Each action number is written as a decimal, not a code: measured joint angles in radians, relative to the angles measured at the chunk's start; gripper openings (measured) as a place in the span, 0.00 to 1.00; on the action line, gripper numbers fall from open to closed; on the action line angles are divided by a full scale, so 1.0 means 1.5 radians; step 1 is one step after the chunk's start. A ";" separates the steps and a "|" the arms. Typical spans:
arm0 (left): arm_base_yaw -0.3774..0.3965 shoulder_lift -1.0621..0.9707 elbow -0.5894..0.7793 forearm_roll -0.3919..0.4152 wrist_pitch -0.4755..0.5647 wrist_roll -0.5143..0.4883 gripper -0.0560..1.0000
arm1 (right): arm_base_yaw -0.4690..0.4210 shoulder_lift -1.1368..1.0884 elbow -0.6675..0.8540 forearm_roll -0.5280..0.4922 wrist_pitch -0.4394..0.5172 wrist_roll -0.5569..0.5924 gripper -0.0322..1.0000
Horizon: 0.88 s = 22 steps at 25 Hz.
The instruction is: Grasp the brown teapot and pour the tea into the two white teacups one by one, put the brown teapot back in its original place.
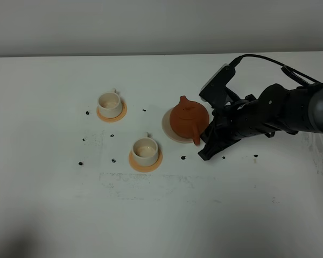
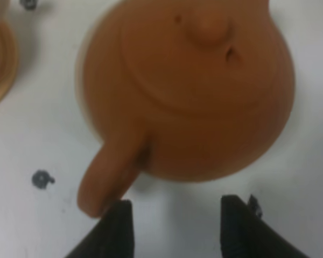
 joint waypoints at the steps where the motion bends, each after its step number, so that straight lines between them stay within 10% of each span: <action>1: 0.000 0.000 0.000 0.000 0.000 0.000 0.34 | -0.004 0.000 0.003 0.000 -0.001 0.000 0.38; 11: 0.000 0.000 0.000 0.000 0.000 -0.001 0.34 | -0.020 -0.071 0.007 -0.062 0.032 0.134 0.38; 19: 0.000 0.000 0.000 0.000 0.000 -0.001 0.34 | 0.016 -0.131 -0.113 -0.482 0.221 0.748 0.38; 22: 0.000 0.000 0.000 0.000 0.000 -0.001 0.34 | 0.031 -0.124 -0.176 -0.552 0.294 0.867 0.38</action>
